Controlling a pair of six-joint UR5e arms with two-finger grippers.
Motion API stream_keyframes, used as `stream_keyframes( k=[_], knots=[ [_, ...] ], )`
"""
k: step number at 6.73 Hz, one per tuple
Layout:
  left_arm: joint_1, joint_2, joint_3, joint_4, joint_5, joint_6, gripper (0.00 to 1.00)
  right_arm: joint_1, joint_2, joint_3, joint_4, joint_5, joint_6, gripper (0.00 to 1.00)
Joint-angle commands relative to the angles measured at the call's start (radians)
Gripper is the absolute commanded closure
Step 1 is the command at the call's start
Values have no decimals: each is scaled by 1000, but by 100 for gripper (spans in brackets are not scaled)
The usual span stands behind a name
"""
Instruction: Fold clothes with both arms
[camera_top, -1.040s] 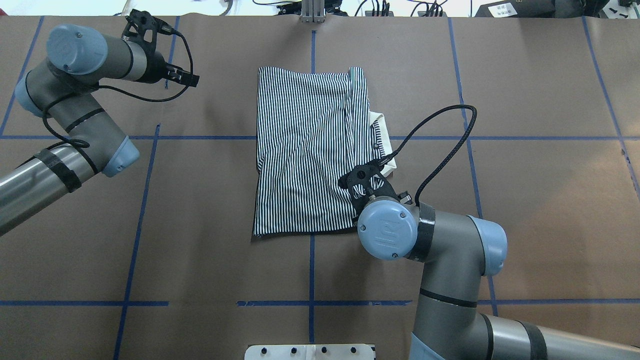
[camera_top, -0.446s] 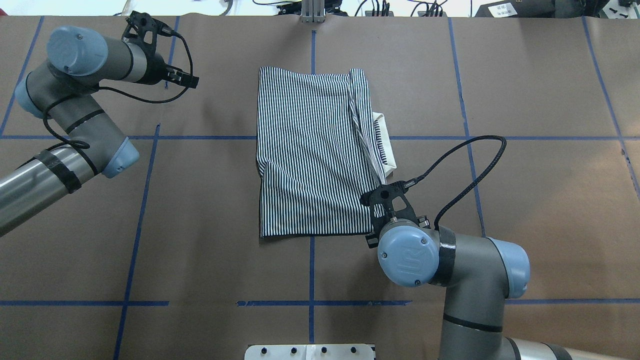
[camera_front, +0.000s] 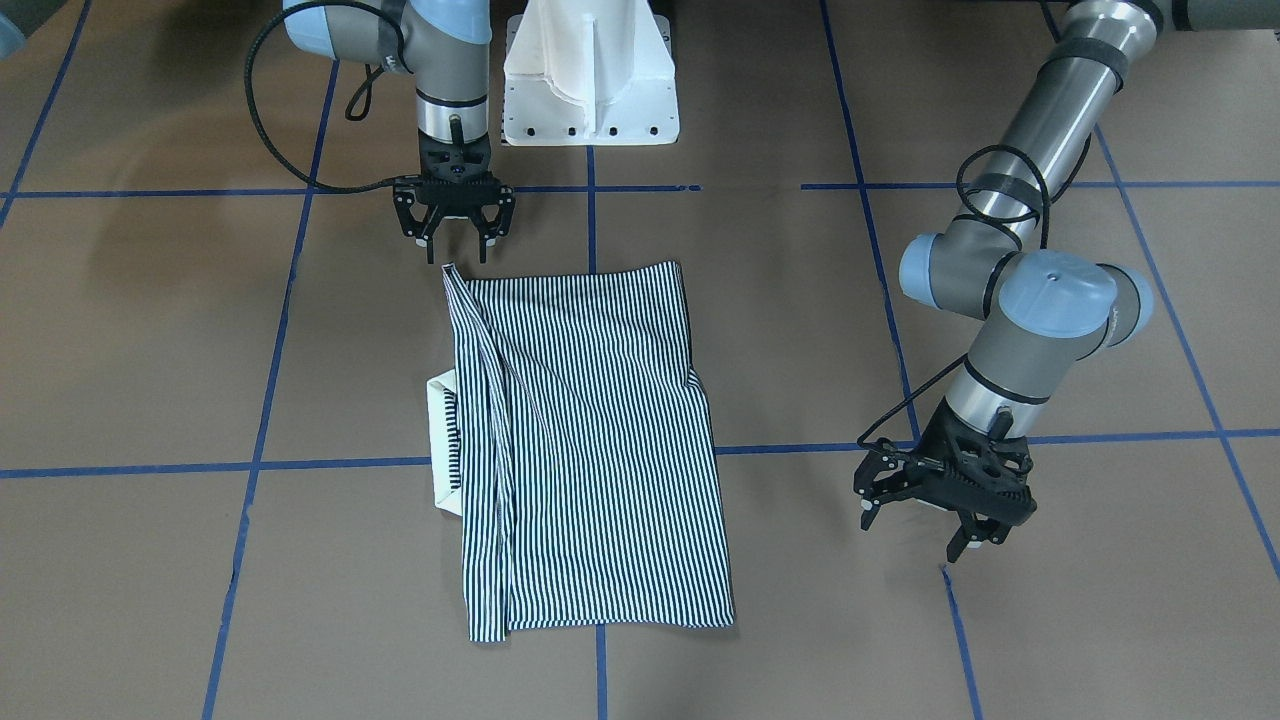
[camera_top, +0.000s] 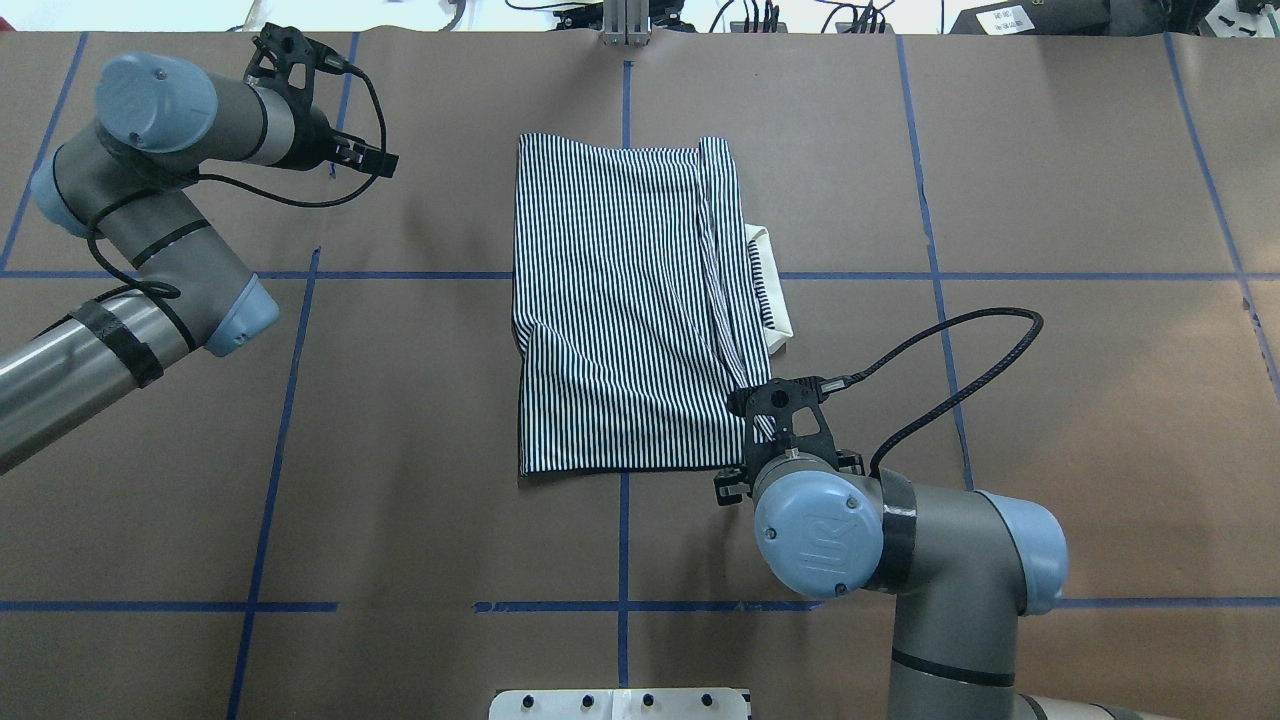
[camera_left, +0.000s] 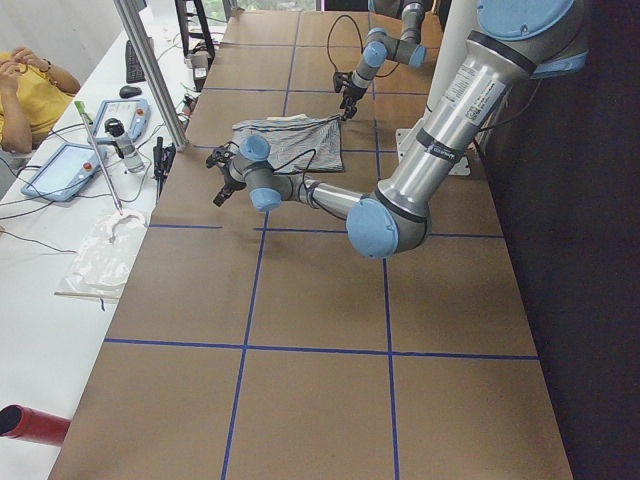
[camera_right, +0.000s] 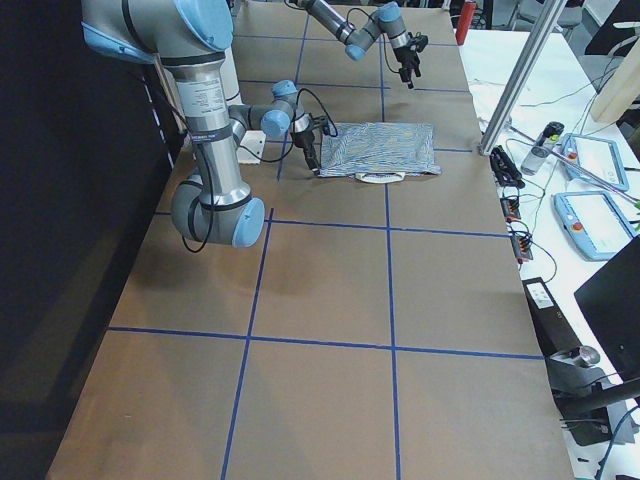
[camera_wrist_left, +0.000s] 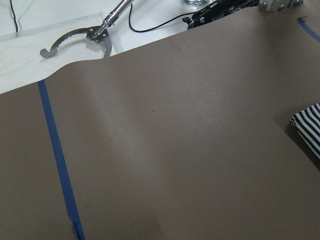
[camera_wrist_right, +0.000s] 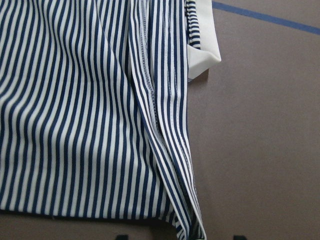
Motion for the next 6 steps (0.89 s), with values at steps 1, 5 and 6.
stream_keyframes(
  k=[1, 5, 6],
  knots=[
    [0, -1, -11, 4, -2, -1, 0, 72, -8, 40, -6, 50, -67, 0],
    [2, -1, -12, 4, -2, -1, 0, 248, 309, -397, -7, 162, -187, 1],
    [2, -1, -12, 3, -2, -1, 0, 253, 354, -461, -7, 162, -187, 1]
  ],
)
